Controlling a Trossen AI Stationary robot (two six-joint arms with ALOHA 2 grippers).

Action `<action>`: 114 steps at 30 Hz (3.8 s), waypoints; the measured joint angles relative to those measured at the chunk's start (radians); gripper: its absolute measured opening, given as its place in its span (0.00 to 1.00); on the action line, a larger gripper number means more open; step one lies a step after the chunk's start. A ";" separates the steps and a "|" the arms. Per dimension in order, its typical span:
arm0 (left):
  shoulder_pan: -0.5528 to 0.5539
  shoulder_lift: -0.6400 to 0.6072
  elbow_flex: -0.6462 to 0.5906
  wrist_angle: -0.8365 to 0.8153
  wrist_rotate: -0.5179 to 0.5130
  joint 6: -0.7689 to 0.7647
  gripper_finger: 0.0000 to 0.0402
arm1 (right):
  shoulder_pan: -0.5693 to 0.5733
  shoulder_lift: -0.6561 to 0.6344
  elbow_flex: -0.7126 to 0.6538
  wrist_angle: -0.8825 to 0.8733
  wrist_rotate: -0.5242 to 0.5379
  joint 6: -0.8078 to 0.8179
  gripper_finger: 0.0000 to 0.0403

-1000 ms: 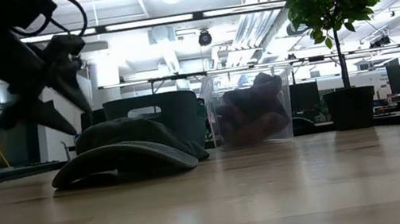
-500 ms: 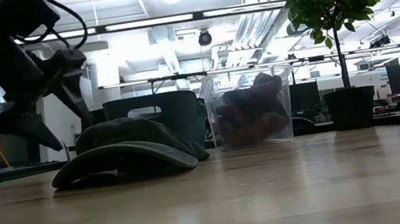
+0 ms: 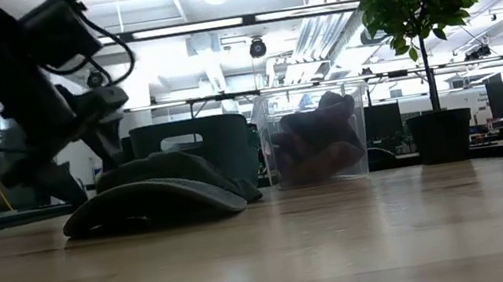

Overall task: Pick & Place hat
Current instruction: Put the black cap into the blue bin

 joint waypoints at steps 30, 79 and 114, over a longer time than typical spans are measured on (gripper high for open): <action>0.079 0.069 0.000 0.258 0.127 0.053 0.86 | 0.000 0.000 0.000 0.000 0.001 0.020 0.43; 0.028 0.060 0.208 0.124 0.279 0.061 0.00 | 0.000 0.000 0.000 0.008 -0.024 0.027 0.43; -0.319 0.061 0.797 -0.119 -0.549 1.120 0.00 | -0.068 -0.002 -0.001 0.387 -0.186 -0.130 0.43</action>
